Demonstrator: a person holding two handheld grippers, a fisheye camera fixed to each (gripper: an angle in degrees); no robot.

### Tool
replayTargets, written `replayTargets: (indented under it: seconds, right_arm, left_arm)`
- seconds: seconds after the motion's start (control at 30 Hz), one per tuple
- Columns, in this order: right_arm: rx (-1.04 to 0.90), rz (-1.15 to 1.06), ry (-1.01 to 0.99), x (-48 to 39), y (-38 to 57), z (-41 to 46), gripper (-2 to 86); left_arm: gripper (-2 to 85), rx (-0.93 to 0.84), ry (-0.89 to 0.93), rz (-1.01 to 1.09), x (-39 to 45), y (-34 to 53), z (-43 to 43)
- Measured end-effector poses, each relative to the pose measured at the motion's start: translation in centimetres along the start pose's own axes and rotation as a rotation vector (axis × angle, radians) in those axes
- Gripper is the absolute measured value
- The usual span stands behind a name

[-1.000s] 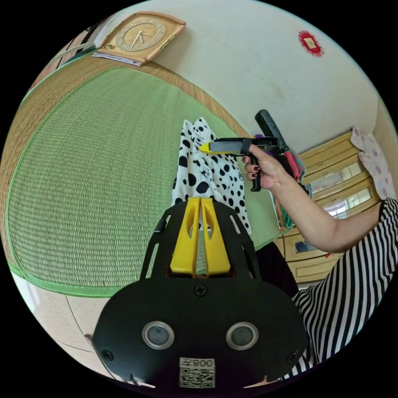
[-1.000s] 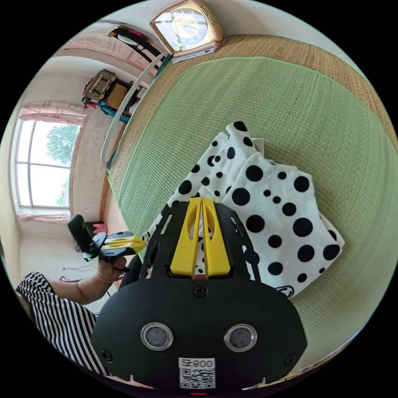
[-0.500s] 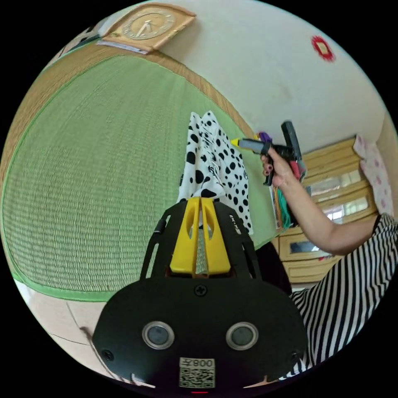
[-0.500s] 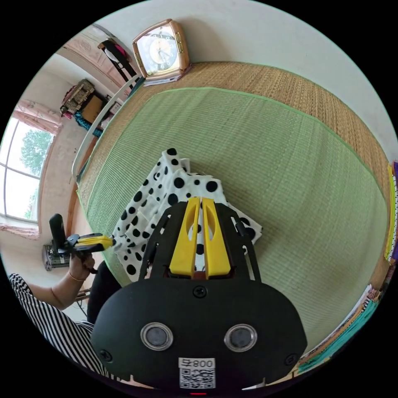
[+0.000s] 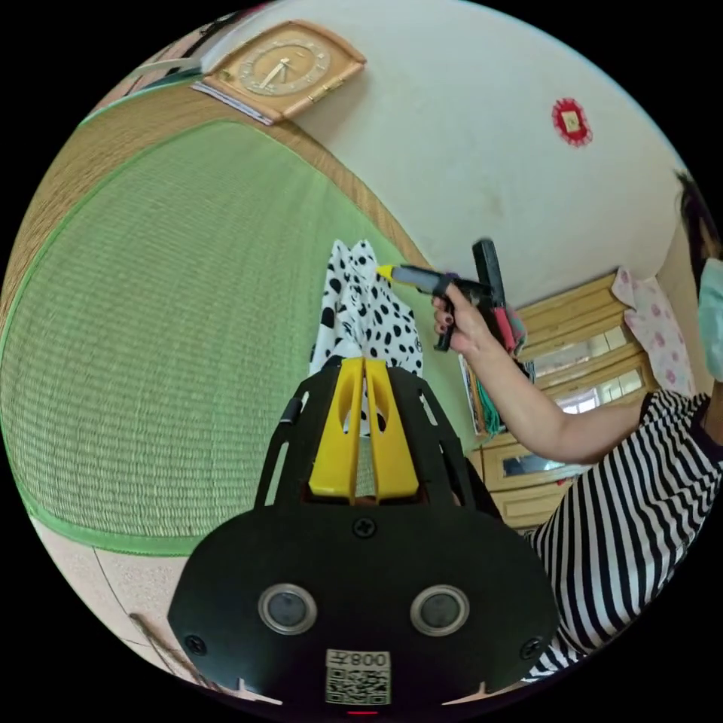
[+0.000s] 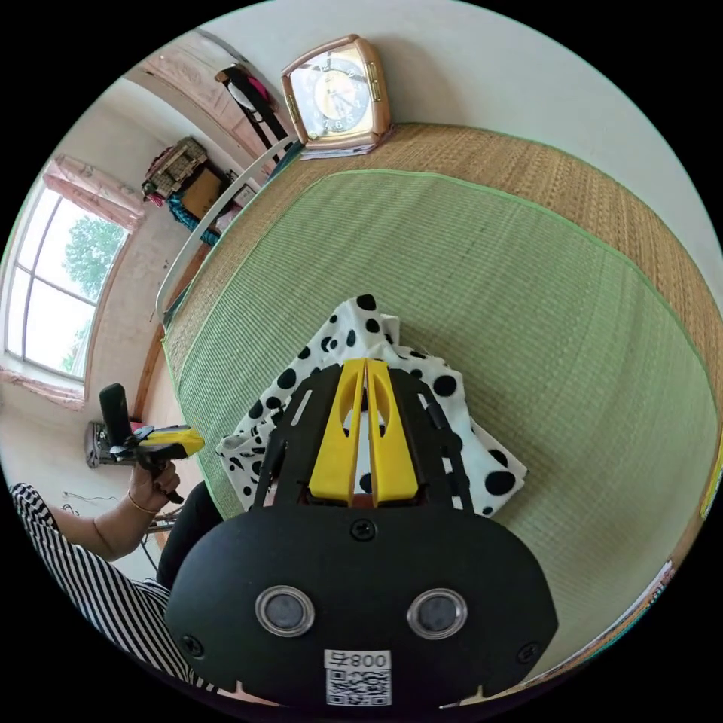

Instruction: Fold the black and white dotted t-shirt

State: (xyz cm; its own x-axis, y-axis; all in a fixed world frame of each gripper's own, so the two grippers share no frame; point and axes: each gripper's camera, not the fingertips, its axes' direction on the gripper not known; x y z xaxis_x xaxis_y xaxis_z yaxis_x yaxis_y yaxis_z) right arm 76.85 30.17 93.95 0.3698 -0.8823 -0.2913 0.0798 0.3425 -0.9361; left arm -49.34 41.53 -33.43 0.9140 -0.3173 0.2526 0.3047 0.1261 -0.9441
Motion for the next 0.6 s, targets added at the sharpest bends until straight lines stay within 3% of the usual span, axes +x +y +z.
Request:
replayTargets:
  seconds: [0.13,0.27,0.37,0.6]
  right_arm:
    - [-0.067,0.054,-0.044,0.8,-2.5,3.8,-0.1]
    - [-0.014,0.073,-0.092,0.9,-1.1,2.2,0.4]
    - [0.012,0.030,-0.054,-0.6,3.4,-0.2,1.5]
    - [-0.208,-0.145,0.118,-10.9,19.8,0.8,6.7]
  left_arm:
    - [0.2,-0.130,-0.201,-0.024,-0.3,-0.7,2.5]
    - [0.5,-0.068,-0.125,-0.037,0.0,-0.6,1.8]
    - [1.1,-0.054,-0.107,-0.013,0.7,-0.1,1.4]
    - [2.2,-0.060,-0.071,-0.039,1.0,0.8,2.3]
